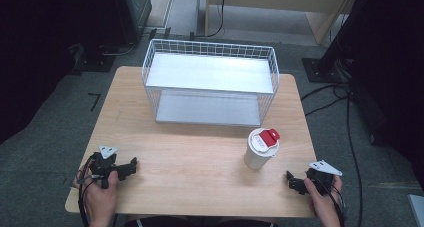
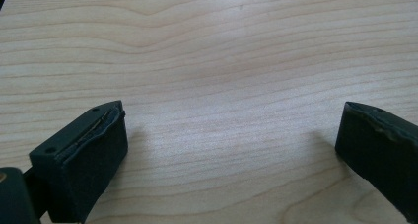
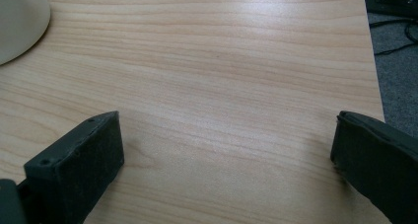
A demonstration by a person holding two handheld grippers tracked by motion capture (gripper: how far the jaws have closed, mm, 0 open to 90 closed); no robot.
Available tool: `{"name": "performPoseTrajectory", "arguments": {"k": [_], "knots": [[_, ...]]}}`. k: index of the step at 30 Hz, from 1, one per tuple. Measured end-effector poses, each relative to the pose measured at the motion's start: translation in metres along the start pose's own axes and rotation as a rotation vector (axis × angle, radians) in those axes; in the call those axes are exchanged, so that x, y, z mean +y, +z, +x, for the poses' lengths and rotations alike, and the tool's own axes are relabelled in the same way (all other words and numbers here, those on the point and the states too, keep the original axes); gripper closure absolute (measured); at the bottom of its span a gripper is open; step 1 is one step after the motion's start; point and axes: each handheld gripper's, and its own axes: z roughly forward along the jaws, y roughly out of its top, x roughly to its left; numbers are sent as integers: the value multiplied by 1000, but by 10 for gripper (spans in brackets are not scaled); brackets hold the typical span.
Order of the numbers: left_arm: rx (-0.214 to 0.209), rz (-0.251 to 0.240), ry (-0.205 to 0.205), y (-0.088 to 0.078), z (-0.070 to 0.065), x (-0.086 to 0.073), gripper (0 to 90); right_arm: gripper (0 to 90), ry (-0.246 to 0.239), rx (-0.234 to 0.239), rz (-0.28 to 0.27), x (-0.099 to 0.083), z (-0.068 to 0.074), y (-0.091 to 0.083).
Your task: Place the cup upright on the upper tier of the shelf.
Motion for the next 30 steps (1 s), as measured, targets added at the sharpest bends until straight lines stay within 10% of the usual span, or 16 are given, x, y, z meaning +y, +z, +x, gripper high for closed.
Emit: {"name": "performPoseTrajectory", "arguments": {"k": [11,30], "knots": [[0,0,0,0,0,0,0,0,23,37,-11,1,5,-1],[0,0,0,0,0,0,0,0,-97,182,-57,10,54,4]]}}
